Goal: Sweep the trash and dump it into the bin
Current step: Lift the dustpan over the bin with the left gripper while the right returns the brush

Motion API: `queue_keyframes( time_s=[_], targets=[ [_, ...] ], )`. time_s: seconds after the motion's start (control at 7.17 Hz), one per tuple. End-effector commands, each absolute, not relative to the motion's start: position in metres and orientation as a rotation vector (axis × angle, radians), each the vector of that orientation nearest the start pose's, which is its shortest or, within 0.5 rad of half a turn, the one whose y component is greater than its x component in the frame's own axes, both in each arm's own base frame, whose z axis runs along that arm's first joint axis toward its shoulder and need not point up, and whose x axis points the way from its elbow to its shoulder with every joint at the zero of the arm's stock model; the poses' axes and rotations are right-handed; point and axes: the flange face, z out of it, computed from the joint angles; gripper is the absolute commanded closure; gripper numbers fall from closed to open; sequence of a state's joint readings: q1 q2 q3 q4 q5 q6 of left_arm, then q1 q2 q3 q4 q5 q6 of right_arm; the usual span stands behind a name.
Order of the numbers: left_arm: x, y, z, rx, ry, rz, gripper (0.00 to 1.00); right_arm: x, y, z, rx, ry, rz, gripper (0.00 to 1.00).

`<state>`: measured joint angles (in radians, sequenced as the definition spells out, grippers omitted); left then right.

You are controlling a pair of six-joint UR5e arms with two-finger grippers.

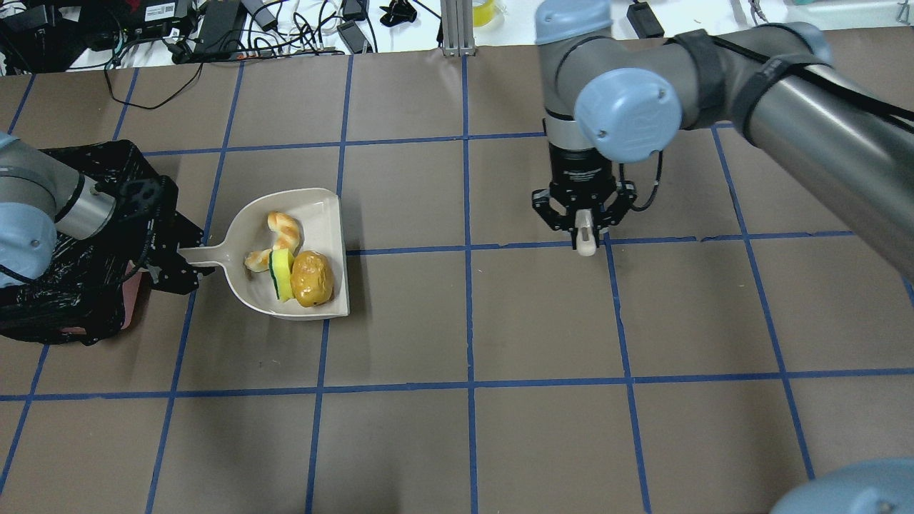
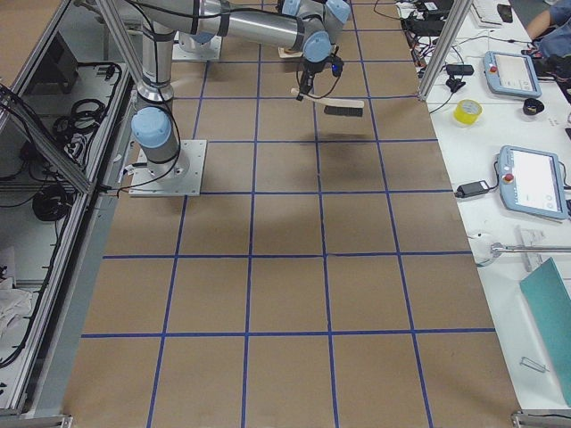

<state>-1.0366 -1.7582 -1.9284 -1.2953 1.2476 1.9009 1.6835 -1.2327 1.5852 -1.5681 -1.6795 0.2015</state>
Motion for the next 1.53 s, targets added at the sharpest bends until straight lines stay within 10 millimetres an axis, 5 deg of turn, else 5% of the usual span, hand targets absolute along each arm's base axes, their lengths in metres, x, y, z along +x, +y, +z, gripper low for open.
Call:
queue_keyframes(
  time_s=[0.0,0.14,0.28,0.84,1.12,1.4],
  targets=[
    [0.164,-0.518,0.326,2.011,2.83,-0.398,1.0,0.066,-0.569,0.285,0.061,3.206,0.524,1.0],
    [0.205,-0.514,0.353,1.911,2.876,-0.413,1.0,0.032,-0.574,0.274,0.008,3.194,0.497,1.0],
    [0.245,-0.504,0.368,1.803,2.895,-0.418,1.0,0.02,-0.571,0.266,-0.003,3.229,0.5,1.0],
    [0.402,-0.449,0.404,1.394,2.97,-0.392,1.0,-0.048,-0.573,0.242,-0.102,3.226,0.457,1.0],
    [0.456,-0.433,0.412,1.31,2.96,-0.352,1.0,-0.061,-0.573,0.237,-0.097,3.213,0.469,1.0],
    [0.482,-0.434,0.408,1.286,2.961,-0.326,1.0,-0.075,-0.572,0.241,-0.087,3.205,0.456,1.0]
  ],
)
